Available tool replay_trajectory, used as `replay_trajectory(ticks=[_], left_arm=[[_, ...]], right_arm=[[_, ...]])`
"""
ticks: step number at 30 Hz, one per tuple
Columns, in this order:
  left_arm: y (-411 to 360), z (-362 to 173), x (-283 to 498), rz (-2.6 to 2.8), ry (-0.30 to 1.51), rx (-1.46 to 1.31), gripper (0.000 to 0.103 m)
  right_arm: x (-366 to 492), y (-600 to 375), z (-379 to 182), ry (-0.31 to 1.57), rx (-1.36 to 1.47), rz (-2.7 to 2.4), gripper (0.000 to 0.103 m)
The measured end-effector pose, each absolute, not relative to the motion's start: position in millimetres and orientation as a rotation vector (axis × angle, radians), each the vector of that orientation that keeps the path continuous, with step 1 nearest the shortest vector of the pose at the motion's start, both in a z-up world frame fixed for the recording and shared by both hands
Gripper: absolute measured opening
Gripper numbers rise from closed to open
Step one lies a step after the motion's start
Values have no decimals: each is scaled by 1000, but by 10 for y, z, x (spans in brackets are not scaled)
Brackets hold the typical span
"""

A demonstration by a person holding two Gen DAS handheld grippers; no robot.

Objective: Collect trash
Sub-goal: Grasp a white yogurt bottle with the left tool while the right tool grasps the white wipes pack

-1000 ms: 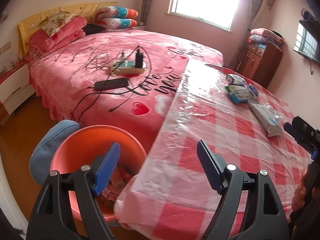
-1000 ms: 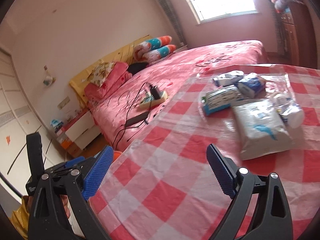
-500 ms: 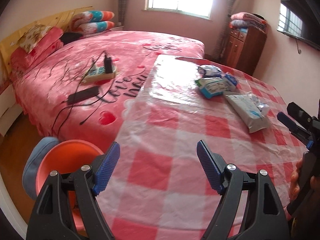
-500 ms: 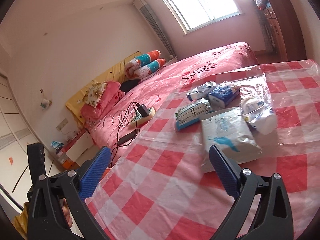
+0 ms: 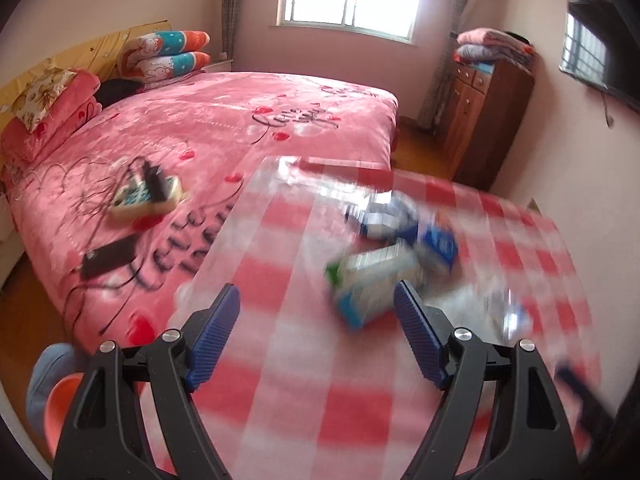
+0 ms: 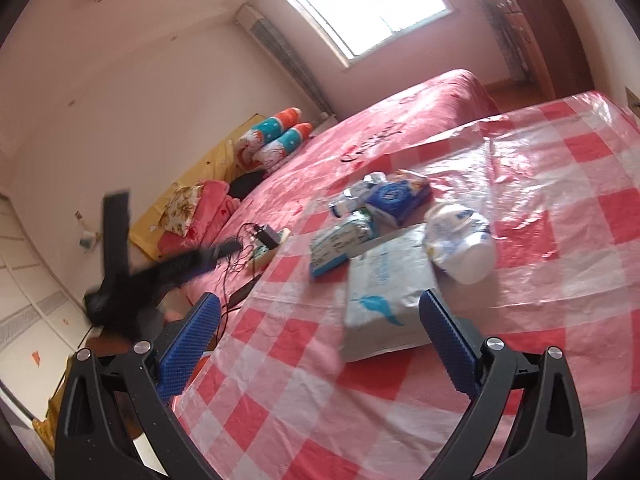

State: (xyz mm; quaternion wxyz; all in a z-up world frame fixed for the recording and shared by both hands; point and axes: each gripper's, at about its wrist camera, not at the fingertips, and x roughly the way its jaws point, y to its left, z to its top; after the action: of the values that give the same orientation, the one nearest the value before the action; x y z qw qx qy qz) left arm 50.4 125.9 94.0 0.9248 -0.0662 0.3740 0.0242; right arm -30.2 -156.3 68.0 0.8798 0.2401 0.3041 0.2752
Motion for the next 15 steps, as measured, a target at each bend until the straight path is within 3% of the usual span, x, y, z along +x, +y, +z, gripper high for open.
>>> replay_trajectory(ticks=[8,15], left_arm=[[1053,755,1922,97,892,-168,80],[991,411,2534,136,1006,-211,80]], right_arm=[[-126,-1917,630,672,540,452,98],[-22,-2135,520,705,598,407,98]])
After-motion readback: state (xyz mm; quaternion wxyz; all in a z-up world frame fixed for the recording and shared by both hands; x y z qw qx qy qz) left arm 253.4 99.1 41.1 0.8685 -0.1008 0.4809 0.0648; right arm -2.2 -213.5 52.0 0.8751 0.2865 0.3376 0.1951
